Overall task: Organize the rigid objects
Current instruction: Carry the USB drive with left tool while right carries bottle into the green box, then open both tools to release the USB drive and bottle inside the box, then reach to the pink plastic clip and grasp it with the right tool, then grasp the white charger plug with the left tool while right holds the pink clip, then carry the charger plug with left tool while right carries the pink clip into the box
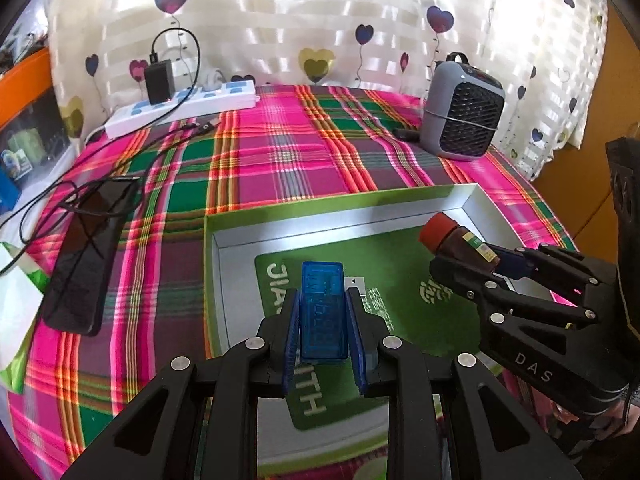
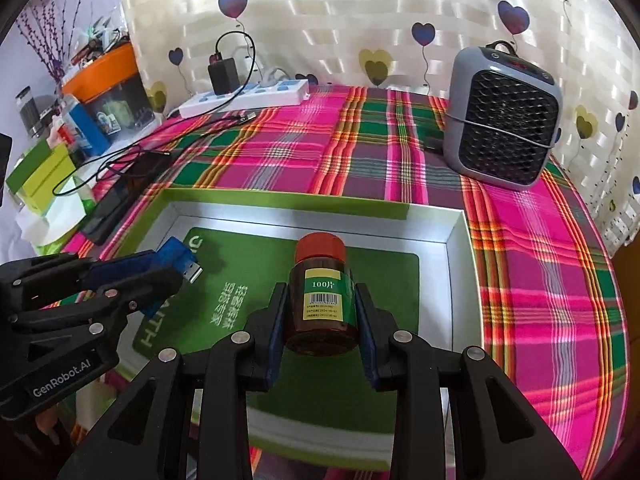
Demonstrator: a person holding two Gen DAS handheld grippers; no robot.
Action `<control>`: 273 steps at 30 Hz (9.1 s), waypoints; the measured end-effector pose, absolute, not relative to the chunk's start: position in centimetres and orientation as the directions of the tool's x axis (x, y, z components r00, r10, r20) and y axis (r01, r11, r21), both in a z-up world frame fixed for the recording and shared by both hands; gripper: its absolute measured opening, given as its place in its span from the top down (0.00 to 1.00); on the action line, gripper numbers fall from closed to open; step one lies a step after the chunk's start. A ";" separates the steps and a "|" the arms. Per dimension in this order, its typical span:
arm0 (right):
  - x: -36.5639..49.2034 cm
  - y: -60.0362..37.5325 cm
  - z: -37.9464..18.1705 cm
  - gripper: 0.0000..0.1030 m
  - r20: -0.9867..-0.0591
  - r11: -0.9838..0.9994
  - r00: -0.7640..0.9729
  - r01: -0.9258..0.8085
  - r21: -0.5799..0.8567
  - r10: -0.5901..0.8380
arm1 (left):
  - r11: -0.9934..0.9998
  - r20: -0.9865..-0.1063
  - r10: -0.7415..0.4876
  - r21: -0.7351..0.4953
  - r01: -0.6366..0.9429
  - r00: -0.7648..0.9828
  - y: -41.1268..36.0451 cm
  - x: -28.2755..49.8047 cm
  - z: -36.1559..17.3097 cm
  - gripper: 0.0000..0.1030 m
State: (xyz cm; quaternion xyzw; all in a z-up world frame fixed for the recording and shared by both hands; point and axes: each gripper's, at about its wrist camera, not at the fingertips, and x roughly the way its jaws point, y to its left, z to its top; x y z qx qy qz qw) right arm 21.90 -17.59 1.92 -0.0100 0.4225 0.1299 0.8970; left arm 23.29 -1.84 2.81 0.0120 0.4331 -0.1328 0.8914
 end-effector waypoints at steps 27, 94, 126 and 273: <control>23.9 -17.0 0.6 0.68 -0.787 0.971 0.588 -0.232 0.059 0.188 | 0.975 -0.816 -0.160 -0.043 0.218 0.555 -2.4 25.6 1.2 0.79; 8.2 -23.6 0.5 0.52 -0.738 0.985 0.653 -0.128 0.116 0.172 | 0.967 -0.740 -0.251 -0.222 0.125 0.624 4.9 9.7 2.8 0.65; 9.2 -23.0 -0.3 0.52 -0.783 0.992 0.616 -0.125 0.009 0.085 | 0.976 -0.770 -0.219 -0.168 0.141 0.599 2.2 11.1 2.4 0.63; 26.0 -20.7 0.7 0.76 -0.802 0.977 0.567 -0.191 0.094 0.188 | 0.950 -0.819 -0.278 -0.158 0.267 0.503 -4.9 27.5 1.0 0.81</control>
